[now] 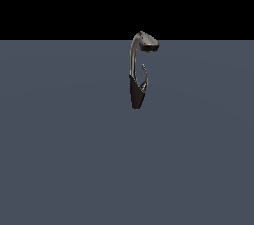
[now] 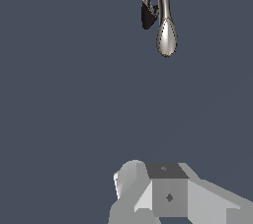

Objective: Turn on the faucet by rotating a designated handle.

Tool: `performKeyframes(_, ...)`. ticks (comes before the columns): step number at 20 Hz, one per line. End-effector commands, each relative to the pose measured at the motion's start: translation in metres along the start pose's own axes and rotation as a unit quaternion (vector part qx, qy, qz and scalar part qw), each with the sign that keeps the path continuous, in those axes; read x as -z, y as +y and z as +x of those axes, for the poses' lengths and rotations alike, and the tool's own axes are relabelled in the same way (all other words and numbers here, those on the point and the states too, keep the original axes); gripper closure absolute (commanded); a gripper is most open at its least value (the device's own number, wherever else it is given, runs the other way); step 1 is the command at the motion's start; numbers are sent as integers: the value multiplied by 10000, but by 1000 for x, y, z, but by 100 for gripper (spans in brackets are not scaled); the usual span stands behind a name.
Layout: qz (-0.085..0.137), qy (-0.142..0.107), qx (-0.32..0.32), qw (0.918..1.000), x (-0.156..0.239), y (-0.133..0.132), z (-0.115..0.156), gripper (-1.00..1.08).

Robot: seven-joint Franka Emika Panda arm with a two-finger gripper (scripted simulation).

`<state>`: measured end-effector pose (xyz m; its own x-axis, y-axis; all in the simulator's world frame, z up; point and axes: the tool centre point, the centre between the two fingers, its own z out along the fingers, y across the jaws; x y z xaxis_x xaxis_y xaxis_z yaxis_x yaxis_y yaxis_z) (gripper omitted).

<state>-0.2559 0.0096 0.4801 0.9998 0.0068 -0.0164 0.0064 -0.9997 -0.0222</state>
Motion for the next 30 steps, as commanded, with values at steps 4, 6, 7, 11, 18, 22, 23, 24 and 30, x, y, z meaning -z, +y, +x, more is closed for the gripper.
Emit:
performKeyframes(4,-2,21,-63,10000,1,4,2,108)
performKeyframes(6,-9,59,-169,9998,3,11,5,108)
performKeyframes(7,-15,79,-221,9997,4,15,6,108)
performKeyframes(11,-36,118,-285,9995,6,21,6,108)
performKeyframes(18,27,77,-368,9993,6,19,13,108)
performKeyframes(22,122,21,-524,9986,7,18,24,108)
performKeyframes(23,152,2,-574,9982,7,18,28,108)
performKeyframes(24,185,-18,-629,9978,7,17,32,108)
performKeyframes(30,438,-185,-1063,9932,6,16,64,108)
